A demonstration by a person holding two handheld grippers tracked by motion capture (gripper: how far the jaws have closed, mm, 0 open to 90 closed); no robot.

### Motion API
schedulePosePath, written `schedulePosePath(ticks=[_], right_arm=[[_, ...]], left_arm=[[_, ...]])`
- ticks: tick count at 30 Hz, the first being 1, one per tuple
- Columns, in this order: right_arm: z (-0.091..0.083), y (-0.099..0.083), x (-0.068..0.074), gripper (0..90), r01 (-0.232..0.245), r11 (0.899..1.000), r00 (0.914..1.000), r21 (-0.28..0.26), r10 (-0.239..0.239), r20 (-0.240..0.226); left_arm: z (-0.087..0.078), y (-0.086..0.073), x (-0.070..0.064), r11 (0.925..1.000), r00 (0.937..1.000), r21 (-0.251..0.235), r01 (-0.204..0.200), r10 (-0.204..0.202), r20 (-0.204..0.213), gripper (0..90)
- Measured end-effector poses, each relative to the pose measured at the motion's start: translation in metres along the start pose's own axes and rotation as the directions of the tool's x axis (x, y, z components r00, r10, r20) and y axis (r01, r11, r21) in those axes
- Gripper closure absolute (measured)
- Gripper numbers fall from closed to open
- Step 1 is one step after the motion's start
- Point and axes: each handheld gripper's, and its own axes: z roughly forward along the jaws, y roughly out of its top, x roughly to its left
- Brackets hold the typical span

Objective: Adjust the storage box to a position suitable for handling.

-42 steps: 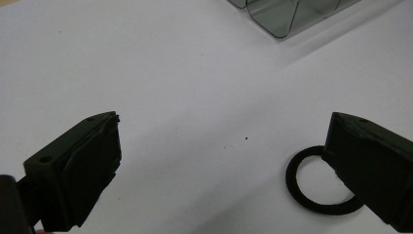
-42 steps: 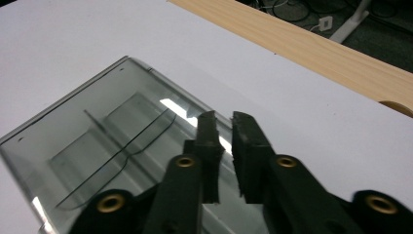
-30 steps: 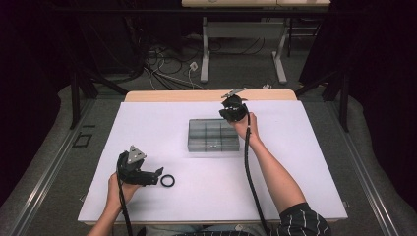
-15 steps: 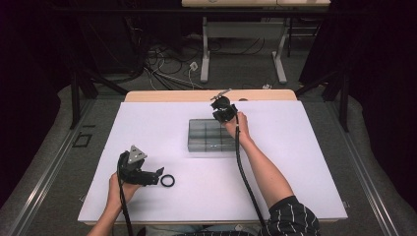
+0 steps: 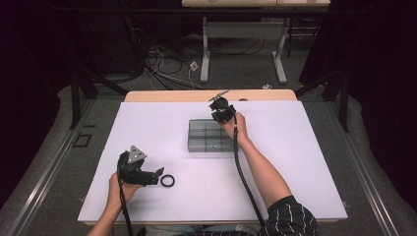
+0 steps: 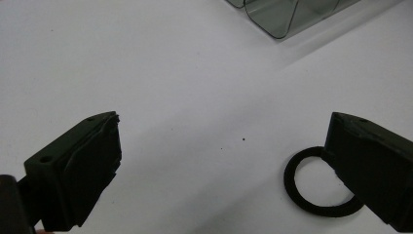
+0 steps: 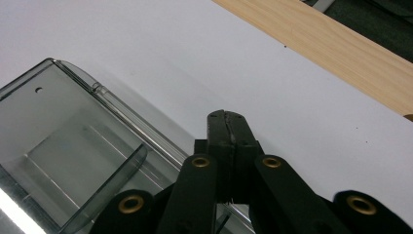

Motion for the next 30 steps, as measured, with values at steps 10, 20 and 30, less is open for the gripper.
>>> schedulePosePath(ticks=[10, 20, 30], right_arm=[[-0.003, -0.004, 0.003, 90.0, 0.024, 1.0, 0.9997, -0.015, -0.024, -0.002], [-0.009, -0.009, 0.009, 90.0, 0.032, 0.999, 0.9995, -0.008, -0.032, 0.005], [-0.016, -0.016, 0.013, 90.0, 0.037, 0.999, 0.9993, -0.014, -0.037, -0.007]], left_arm=[[0.0, 0.0, -0.001, 1.0, 1.0, 0.005, 0.002, -0.002, 0.004, 1.0], [-0.001, 0.001, -0.001, 1.0, 1.0, 0.004, 0.001, -0.001, 0.005, 0.9], [0.0, 0.001, -0.002, 1.0, 0.9999, 0.003, 0.001, -0.001, 0.013, 0.8]])
